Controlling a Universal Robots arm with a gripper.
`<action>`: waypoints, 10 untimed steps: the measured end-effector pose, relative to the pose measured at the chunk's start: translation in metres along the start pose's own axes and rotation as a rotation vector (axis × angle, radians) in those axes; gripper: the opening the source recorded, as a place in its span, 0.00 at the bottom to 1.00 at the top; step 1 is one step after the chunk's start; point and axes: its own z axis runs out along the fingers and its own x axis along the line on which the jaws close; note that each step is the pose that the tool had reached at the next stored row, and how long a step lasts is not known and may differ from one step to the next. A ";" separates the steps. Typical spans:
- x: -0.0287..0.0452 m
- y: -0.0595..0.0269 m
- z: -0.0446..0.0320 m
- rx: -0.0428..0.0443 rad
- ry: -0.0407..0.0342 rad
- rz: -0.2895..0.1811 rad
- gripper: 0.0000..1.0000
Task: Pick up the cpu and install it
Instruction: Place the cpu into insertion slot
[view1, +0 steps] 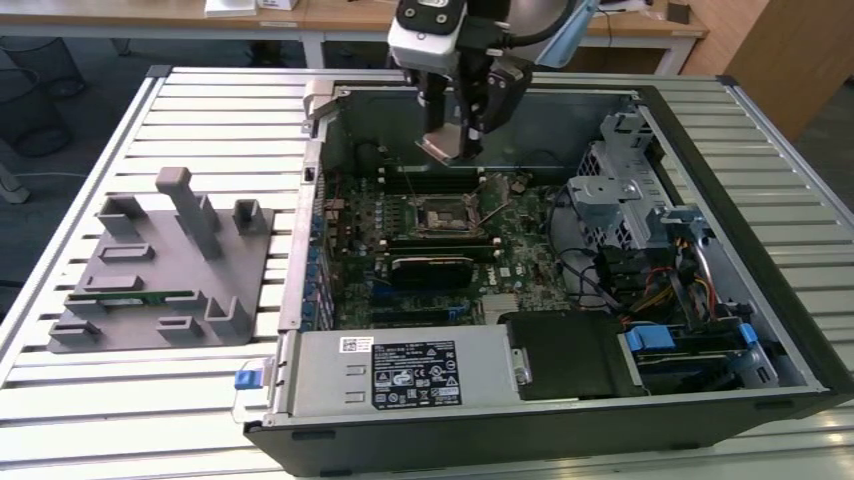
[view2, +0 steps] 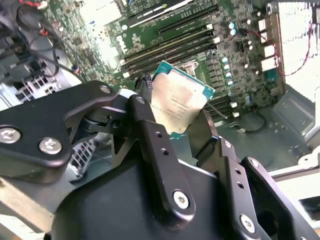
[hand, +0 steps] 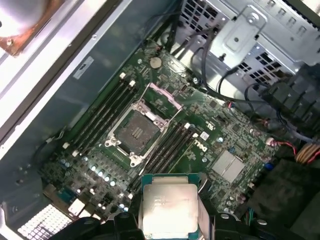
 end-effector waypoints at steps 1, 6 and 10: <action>0.0000 0.0000 0.0003 0.0008 -0.0004 0.019 0.53; 0.0001 0.0000 0.0019 0.0045 -0.0024 0.110 0.53; 0.0002 -0.0001 0.0032 0.0076 -0.0039 0.183 0.53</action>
